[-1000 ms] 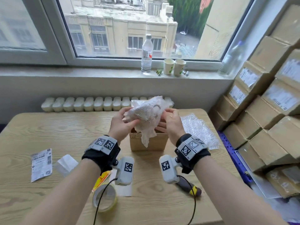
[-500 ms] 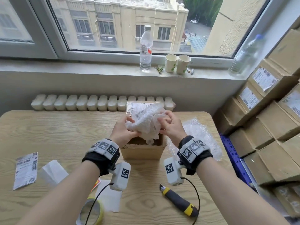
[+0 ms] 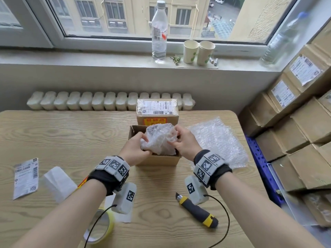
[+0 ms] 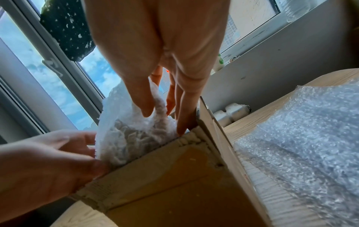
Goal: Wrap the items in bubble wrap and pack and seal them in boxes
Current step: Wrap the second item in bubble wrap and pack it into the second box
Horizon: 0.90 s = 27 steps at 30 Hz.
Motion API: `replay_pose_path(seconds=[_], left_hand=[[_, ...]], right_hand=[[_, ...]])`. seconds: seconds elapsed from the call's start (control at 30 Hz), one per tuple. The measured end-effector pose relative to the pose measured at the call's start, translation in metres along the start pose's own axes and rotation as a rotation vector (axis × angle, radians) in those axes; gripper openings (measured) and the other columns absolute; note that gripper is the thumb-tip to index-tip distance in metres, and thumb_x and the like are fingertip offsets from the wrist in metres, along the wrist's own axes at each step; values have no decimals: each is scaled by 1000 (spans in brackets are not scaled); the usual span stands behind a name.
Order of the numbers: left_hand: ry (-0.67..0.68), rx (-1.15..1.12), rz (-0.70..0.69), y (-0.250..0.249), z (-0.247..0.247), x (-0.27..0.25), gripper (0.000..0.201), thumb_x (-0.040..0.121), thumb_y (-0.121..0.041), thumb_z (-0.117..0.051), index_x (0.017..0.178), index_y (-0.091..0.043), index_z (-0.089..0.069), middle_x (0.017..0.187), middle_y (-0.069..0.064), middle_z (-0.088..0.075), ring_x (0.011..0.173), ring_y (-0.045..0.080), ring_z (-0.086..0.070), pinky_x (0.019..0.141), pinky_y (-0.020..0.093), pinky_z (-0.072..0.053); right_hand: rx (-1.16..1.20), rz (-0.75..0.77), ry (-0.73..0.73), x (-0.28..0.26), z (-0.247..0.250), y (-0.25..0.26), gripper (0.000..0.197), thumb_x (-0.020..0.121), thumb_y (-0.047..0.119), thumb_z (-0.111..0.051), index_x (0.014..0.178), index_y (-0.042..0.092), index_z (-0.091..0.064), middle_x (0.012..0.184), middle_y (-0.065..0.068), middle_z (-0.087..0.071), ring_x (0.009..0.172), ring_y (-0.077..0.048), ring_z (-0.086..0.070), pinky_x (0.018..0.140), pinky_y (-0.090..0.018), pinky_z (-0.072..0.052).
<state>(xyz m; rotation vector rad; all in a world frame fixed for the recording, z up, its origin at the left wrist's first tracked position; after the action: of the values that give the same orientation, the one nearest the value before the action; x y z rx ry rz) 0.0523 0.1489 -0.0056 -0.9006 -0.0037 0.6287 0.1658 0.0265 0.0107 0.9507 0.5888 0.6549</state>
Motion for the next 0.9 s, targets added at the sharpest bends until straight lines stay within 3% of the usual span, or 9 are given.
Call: replay_pose_path(seconds=[0.07, 0.17, 0.27, 0.37, 0.53, 0.73, 0.83, 0.9], left_hand=[[44, -12, 51, 11, -6, -1, 23, 76, -8, -61, 91, -22, -51, 70, 2, -53, 59, 14, -46, 55, 27, -38], [115, -34, 109, 22, -17, -6, 21, 79, -11, -57, 96, -22, -52, 79, 2, -56, 68, 16, -49, 59, 28, -39], [157, -95, 140, 24, -26, -10, 23, 80, -21, -59, 101, -18, -50, 88, -4, -54, 82, 14, -50, 63, 22, -37], [187, -128, 175, 27, -38, -9, 26, 85, -16, -60, 108, -15, -48, 95, -4, -55, 82, 5, -51, 65, 18, -37], [215, -78, 207, 40, -53, -6, 45, 82, -16, -63, 124, -8, -51, 117, 6, -59, 105, 18, -56, 91, 32, -46], [169, -89, 175, 45, -56, -2, 42, 83, -17, -64, 122, -5, -55, 120, 8, -61, 109, 18, -56, 95, 26, -42], [186, -20, 138, 45, -58, -1, 40, 86, -16, -60, 125, -7, -54, 125, 8, -59, 114, 18, -53, 95, 24, -39], [118, 47, 75, 40, -49, 0, 37, 86, -9, -56, 122, -12, -53, 126, 7, -55, 115, 20, -52, 96, 27, -39]], right_hand=[[-68, -14, 6, -2, -5, -6, 36, 87, 5, -63, 72, 31, -43, 87, -6, -58, 82, -28, -64, 67, -42, -57], [-165, -10, -21, -4, -10, -10, 39, 82, 1, -63, 72, 34, -44, 87, -4, -58, 81, -30, -63, 63, -39, -55], [-290, 8, -42, -2, -13, -6, 36, 80, -3, -59, 76, 30, -44, 79, 1, -53, 78, -23, -56, 69, -37, -52], [-391, -21, -24, -3, -19, -9, 29, 81, -2, -58, 82, 25, -48, 79, -1, -58, 78, -22, -54, 70, -33, -48], [-417, -111, 20, -5, -32, -26, 29, 84, -1, -56, 83, 28, -49, 81, 0, -59, 79, -20, -56, 65, -28, -39], [-364, -223, 44, -2, -35, -49, 24, 86, 10, -60, 108, 21, -61, 101, -6, -66, 95, -22, -60, 75, -23, -40], [-302, -281, 80, 1, -40, -57, 31, 83, 11, -60, 113, 17, -61, 111, -8, -66, 105, -25, -61, 88, -29, -48], [-198, -325, 152, 2, -49, -60, 34, 76, 10, -60, 110, 15, -60, 105, -7, -67, 103, -25, -62, 91, -35, -50]])
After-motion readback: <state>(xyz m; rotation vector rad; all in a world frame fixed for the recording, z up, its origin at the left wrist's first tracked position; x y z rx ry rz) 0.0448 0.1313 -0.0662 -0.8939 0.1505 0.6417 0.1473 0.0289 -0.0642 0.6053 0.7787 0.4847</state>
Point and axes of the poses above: each hand's wrist, its own x-axis towards the middle knuckle, its own z-axis out of the back of the hand, y = z × x, the point moved 10 cm from there along x, towards the middle knuckle
